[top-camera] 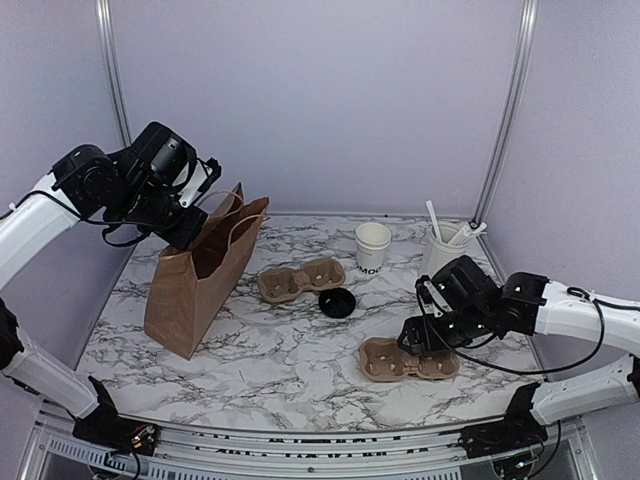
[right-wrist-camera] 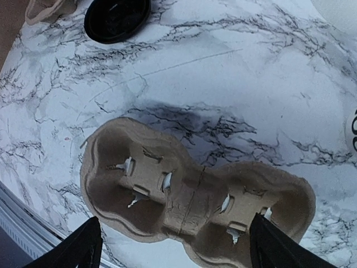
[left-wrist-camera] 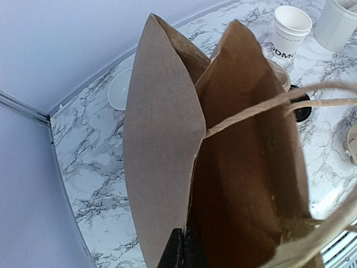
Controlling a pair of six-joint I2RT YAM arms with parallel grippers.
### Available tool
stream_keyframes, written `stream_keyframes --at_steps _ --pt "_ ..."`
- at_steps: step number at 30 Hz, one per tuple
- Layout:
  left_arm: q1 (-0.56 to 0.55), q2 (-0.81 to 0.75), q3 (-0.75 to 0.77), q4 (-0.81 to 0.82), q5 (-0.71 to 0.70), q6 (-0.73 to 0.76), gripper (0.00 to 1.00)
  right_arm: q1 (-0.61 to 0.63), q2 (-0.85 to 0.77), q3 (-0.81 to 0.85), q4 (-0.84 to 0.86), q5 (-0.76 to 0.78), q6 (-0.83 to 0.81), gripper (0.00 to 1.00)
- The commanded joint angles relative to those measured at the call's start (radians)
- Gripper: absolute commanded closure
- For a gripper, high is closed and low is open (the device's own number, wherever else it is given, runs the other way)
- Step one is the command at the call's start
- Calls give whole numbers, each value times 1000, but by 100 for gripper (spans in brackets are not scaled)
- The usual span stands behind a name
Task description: Pack the takeout coffee
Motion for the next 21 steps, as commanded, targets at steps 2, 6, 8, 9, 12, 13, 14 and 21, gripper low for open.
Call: stream_keyframes --at_steps 2,6,8,9,12,13,14,21 --pt "-35 -21 -11 6 -5 -31 100 68 -24 -45 -32 65 151 12" --pt "-35 -43 15 13 -28 -17 100 85 4 -79 18 63 188 13" --pt "-36 -54 28 13 -23 -9 100 90 33 -82 37 67 201 14" --pt "-38 -60 33 12 -22 -3 100 91 50 -78 38 74 204 14" --pt "-48 -80 37 13 -49 22 100 94 94 -70 48 94 210 15" --pt "-50 -87 37 11 -67 30 100 95 103 -69 58 96 209 15" --pt "-52 -92 38 8 -86 39 100 95 112 -70 70 95 207 15" --pt "-66 -122 24 -5 -115 71 100 114 213 -57 109 104 203 17"
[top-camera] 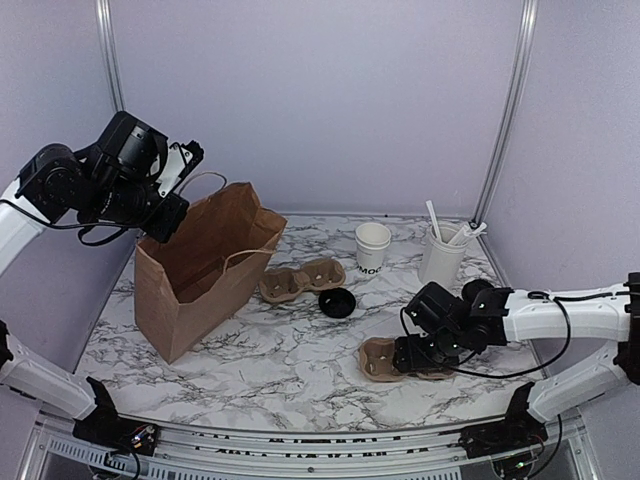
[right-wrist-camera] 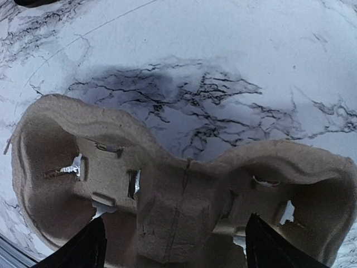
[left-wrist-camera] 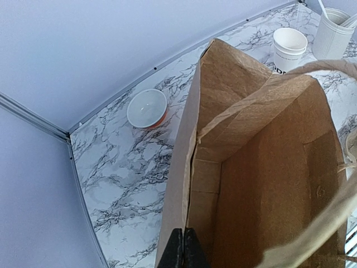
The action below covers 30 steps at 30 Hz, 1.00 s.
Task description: Pack the takeout coffee
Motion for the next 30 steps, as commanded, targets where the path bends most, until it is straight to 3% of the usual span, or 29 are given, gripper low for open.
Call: stream_keyframes --at_steps 1,15,30 --pt "-16 -37 11 -10 -35 27 100 29 63 31 47 25 15 17" --pt "-68 -93 -56 22 -54 51 100 75 172 63 74 74 26 35" --pt "-84 -70 -81 20 -21 23 100 74 104 87 90 119 -21 49"
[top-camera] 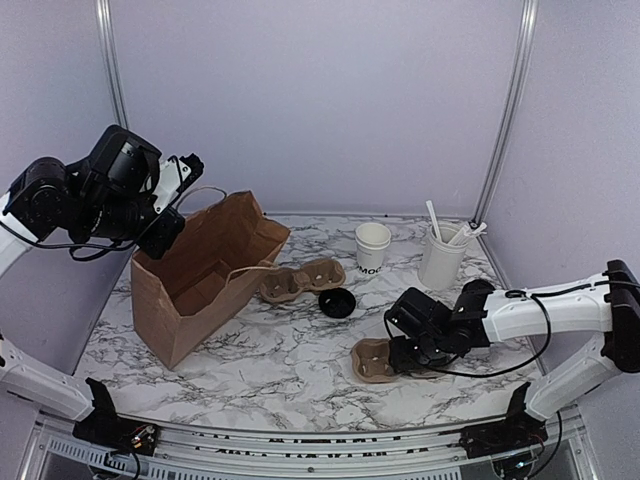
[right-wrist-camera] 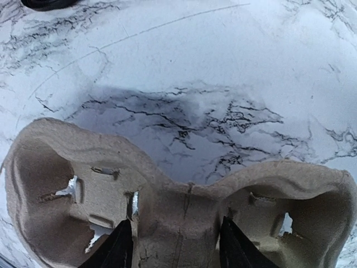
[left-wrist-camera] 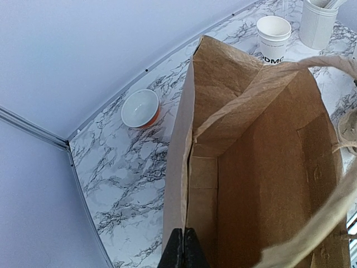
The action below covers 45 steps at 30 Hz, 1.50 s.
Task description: Pack the takeout coffee
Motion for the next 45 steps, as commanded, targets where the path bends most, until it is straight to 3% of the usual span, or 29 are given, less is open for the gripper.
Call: stream_keyframes --at_steps 1,16,26,45 --pt "-7 8 2 17 11 -11 100 10 -41 46 20 39 -24 50" --pt "-7 26 8 17 10 -14 100 9 -56 35 -35 16 6 45" --pt "-7 24 6 16 11 -17 100 14 49 43 6 -6 17 41" --pt "-9 13 -15 25 26 -19 100 32 99 47 24 1 24 49"
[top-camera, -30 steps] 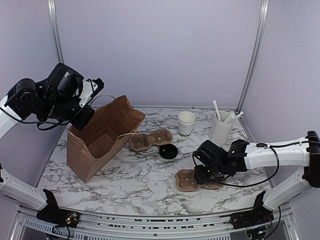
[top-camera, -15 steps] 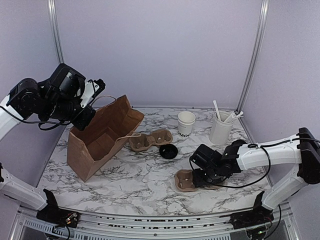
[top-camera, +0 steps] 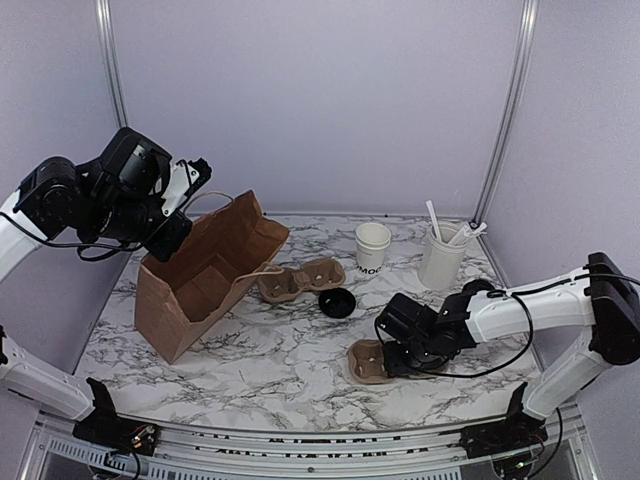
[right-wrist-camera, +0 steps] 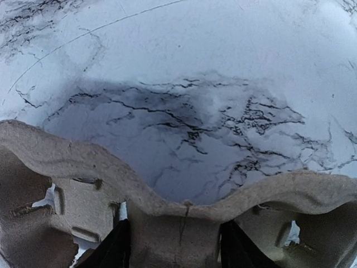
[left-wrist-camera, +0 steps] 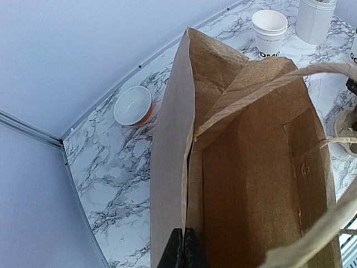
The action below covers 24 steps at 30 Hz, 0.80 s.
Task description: Pack the takeout coffee
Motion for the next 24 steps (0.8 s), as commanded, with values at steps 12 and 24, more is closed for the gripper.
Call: stream_keyframes --at_steps 12,24 --pt "-7 -32 -26 45 32 -7 100 18 -98 101 -46 79 -36 67" --pt "-7 -26 -19 69 115 -24 100 19 -291 276 -92 163 -183 67"
